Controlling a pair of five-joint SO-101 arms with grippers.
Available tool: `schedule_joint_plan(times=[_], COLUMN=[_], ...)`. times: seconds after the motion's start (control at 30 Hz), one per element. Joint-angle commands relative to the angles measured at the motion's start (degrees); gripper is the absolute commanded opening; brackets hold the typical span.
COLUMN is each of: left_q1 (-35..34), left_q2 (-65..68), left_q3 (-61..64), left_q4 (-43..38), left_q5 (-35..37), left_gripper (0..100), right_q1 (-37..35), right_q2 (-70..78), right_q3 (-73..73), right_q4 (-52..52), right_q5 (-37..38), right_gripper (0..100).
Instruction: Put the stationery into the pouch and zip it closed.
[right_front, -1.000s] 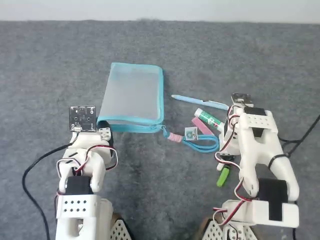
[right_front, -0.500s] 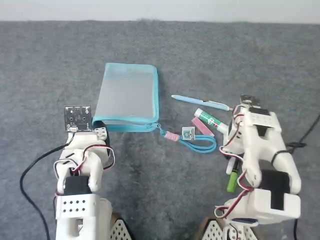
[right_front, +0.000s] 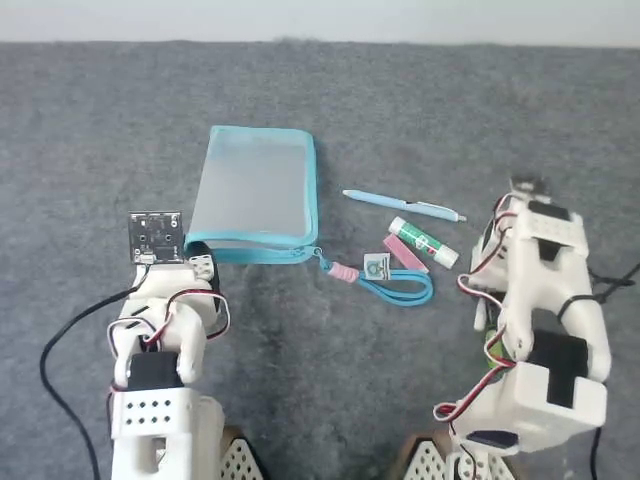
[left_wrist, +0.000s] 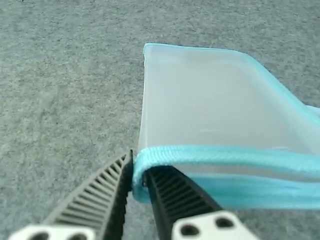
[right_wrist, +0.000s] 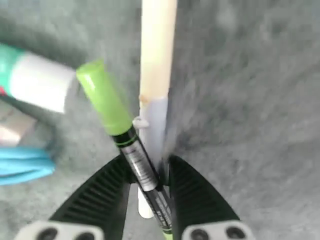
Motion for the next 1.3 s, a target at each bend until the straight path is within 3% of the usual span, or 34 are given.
schedule_joint_plan(times=[0.0, 0.3, 0.4, 0.53, 0.63, 0.8, 1.0, 1.13, 1.27], left_q1=[-0.4, -0.4, -0.4, -0.4, -0.4, -0.4, -0.4, -0.4, -0.4], left_q2=[0.7, 0.7, 0.7, 0.6, 0.6, 0.6, 0.6, 0.6, 0.6], left_q3=[-1.2, -1.2, -1.2, -0.7, -0.7, -0.7, -0.7, -0.7, -0.7], left_q4=[-2.1, -1.9, -1.9, -2.0, -2.1, -2.2, -2.2, -2.2, -2.2], left_q5=[0.4, 0.4, 0.4, 0.4, 0.4, 0.3, -0.6, -1.4, -1.5], left_gripper=[1, 1, 1, 1, 1, 1, 1, 1, 1], right_q1=[-0.2, -7.2, -10.5, -12.3, -11.8, -10.1, -6.5, -3.9, -2.3], right_q2=[-0.9, 2.0, 6.5, 10.7, 10.7, 8.2, 1.3, -3.4, -7.0], right_q3=[-8.7, -17.9, -18.3, -18.6, -19.2, -18.8, -16.9, -8.8, 2.9], right_q4=[-0.2, -0.7, -0.7, -0.7, -0.5, 0.0, 4.1, 3.4, -4.4], right_q5=[1.2, 1.5, 6.4, 9.1, 9.1, 9.6, 15.3, 20.0, 23.5], right_gripper=[1.9, 2.4, 3.0, 16.8, 24.9, 24.8, 24.8, 22.9, 19.1])
